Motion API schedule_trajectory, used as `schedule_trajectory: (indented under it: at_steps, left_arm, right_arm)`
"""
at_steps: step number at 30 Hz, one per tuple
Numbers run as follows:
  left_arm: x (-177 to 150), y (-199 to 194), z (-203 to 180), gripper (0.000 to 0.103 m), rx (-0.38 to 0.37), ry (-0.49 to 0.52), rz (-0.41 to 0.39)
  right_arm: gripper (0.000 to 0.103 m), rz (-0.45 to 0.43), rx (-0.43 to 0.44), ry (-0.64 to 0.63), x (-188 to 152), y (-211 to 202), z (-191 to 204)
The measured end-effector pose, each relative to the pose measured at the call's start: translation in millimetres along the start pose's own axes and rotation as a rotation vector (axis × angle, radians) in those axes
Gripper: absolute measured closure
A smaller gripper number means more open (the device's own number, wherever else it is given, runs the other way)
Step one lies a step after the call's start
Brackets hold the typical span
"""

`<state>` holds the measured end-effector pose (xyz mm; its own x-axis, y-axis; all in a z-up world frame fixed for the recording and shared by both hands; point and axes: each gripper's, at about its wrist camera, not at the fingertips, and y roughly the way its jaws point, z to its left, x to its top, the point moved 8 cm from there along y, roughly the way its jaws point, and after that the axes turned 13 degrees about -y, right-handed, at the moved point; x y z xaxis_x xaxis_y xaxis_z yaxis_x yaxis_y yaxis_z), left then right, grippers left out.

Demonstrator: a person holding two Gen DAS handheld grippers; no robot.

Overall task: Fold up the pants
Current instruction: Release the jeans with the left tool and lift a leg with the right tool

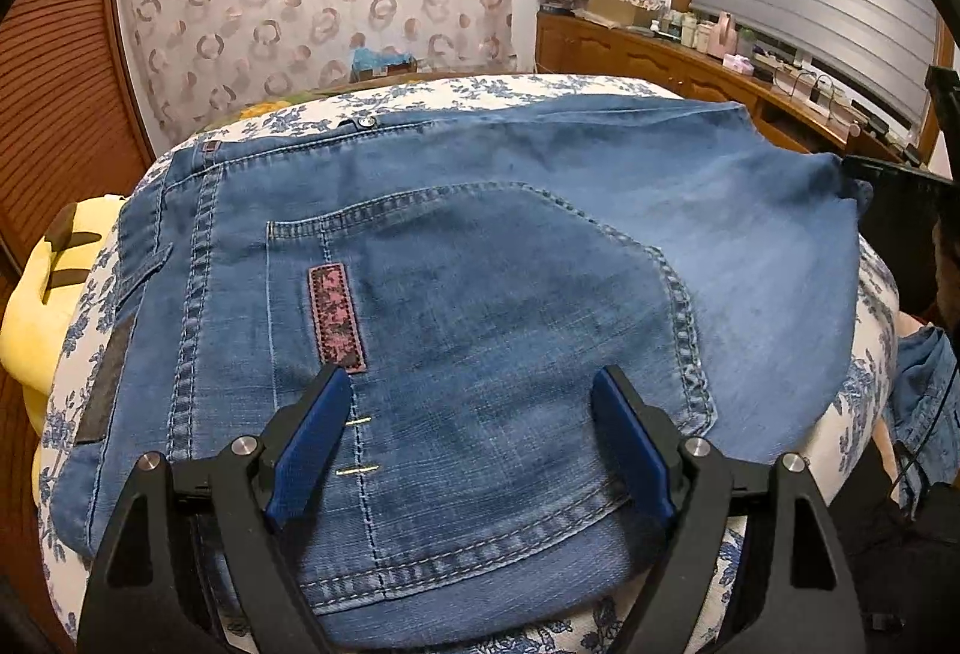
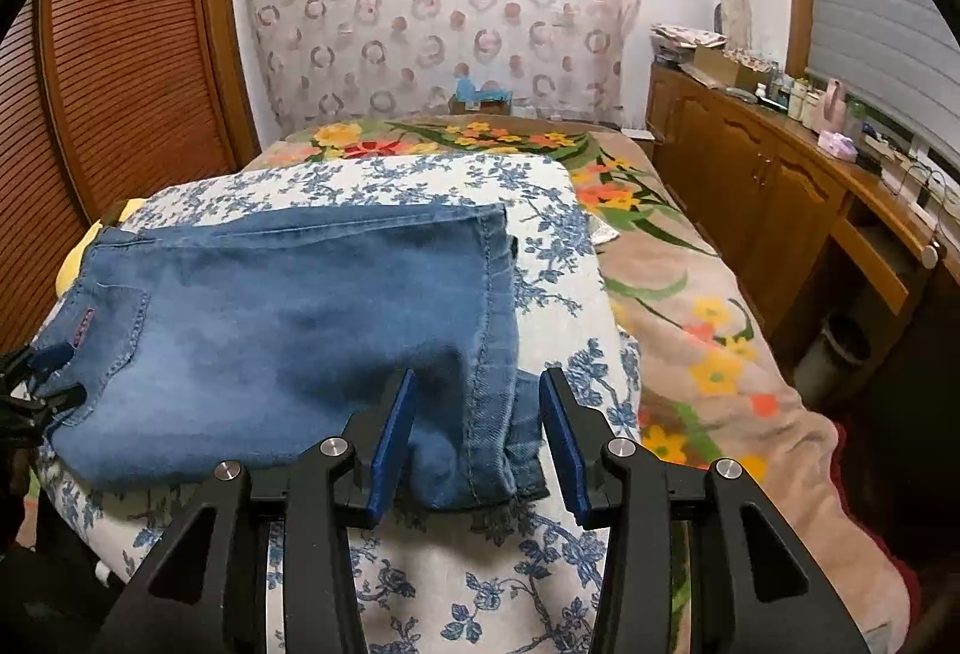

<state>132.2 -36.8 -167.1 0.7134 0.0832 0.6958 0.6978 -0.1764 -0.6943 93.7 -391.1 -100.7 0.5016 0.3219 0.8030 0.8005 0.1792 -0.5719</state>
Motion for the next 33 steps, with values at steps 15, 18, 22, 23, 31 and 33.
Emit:
schedule_trajectory:
  at_steps: [15, 18, 22, 23, 31, 33]
  left_arm:
    - [-1.3, -3.9, -2.8, 0.018, -0.005, 0.003, 0.019]
    - [2.8, -13.9, -0.9, 0.018, -0.036, -0.027, 0.005]
    - [11.0, -26.6, 5.9, 0.018, -0.016, -0.035, -0.039]
    - [13.2, -29.6, 8.2, 0.018, -0.013, -0.038, -0.047]
    - [27.0, -57.7, 34.0, 0.018, 0.014, -0.078, -0.114]
    - [29.1, -63.4, 41.1, 0.018, 0.023, -0.086, -0.128]
  right_arm:
    - [0.099, -0.053, 0.174, -0.012, 18.0, -0.8, 14.8]
    - [0.1, -0.079, 0.213, -0.042, 33.8, -8.0, 25.6]
    - [0.101, -0.12, 0.251, -0.104, 60.6, -17.2, 47.1]
    - [0.101, -0.133, 0.263, -0.119, 69.0, -19.7, 53.8]
    - [0.101, -0.243, 0.384, -0.255, 134.7, -38.6, 122.1]
    - [0.101, -0.263, 0.454, -0.285, 148.0, -37.8, 143.4]
